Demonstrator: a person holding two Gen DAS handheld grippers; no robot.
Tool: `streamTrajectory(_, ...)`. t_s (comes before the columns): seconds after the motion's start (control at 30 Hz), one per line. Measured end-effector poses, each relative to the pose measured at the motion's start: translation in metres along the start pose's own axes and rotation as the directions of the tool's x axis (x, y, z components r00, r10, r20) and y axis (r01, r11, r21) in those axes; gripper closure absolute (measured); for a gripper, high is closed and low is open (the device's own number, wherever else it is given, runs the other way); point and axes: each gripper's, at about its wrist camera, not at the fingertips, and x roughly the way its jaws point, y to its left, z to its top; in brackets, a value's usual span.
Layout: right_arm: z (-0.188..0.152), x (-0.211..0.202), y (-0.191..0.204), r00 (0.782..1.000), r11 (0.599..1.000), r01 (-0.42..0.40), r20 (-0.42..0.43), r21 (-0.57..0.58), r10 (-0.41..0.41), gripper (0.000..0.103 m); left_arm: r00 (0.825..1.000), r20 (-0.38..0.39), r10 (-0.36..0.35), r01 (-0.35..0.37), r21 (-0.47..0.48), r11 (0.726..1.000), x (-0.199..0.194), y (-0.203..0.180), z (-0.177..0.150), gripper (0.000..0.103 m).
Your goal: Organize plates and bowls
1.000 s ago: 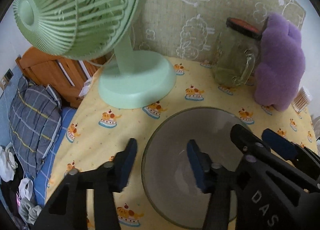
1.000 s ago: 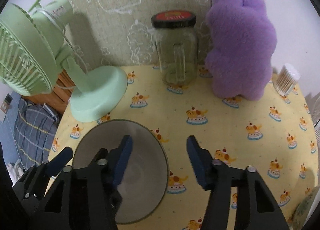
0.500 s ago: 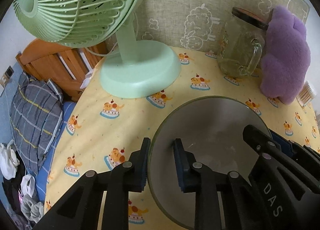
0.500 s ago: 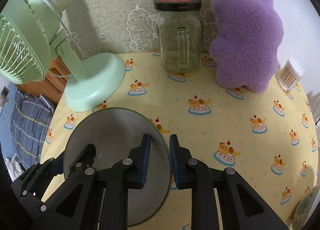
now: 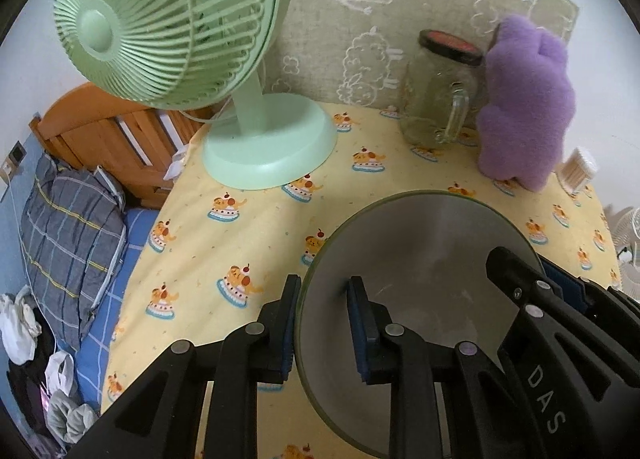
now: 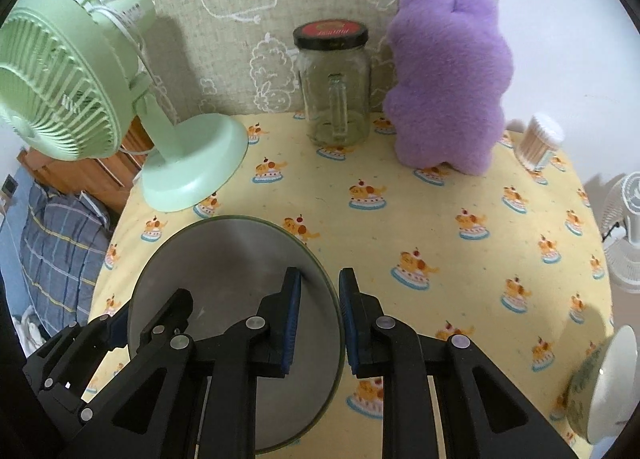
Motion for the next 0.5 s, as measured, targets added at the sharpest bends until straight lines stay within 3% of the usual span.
streamTrajectory(0.5, -0.049, -0.090, 0.012, 0.996, 0.998, 0.052, 0.064, 0.033, -0.054, 0.080, 0.997, 0.053, -0.057, 0.053, 0.072, 0.996, -0.086, 0.013, -0.045, 0.082)
